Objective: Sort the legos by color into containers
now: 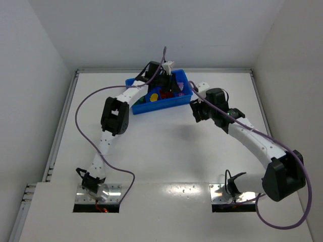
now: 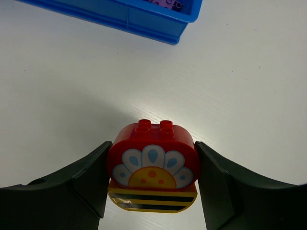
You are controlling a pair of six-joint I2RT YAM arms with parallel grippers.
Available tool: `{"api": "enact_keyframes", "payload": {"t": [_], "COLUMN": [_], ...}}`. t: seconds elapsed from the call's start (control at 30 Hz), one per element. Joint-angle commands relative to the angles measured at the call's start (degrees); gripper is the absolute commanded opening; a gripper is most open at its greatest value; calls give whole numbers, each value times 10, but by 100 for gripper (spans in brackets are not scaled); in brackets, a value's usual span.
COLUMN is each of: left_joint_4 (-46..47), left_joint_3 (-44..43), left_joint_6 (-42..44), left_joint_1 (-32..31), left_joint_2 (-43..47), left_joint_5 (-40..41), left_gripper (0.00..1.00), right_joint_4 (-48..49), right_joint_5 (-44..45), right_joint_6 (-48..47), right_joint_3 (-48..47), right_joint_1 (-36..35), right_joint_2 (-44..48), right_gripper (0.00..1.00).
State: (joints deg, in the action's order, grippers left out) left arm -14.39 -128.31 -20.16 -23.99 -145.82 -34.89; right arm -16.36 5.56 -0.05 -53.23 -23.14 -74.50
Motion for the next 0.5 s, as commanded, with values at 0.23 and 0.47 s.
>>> {"api": "enact_keyframes", "payload": {"t": [0.23,0.47], "left_joint_4": [118,259], "left_joint_3": [40,366], "left_joint_6": [-37,3], "left_joint_1": [8,32], "left_joint_2": [52,320], "left_joint_5": [-35,-35], "left_gripper": [92,93], "right_joint_4": [28,64], "right_joint_5": [-144,-207], "right_joint_6": [135,312], "right_joint_3": [-99,-138], "right_joint_1": [27,55], "right_joint_2": [-66,-122], "right_gripper": [13,11]}}
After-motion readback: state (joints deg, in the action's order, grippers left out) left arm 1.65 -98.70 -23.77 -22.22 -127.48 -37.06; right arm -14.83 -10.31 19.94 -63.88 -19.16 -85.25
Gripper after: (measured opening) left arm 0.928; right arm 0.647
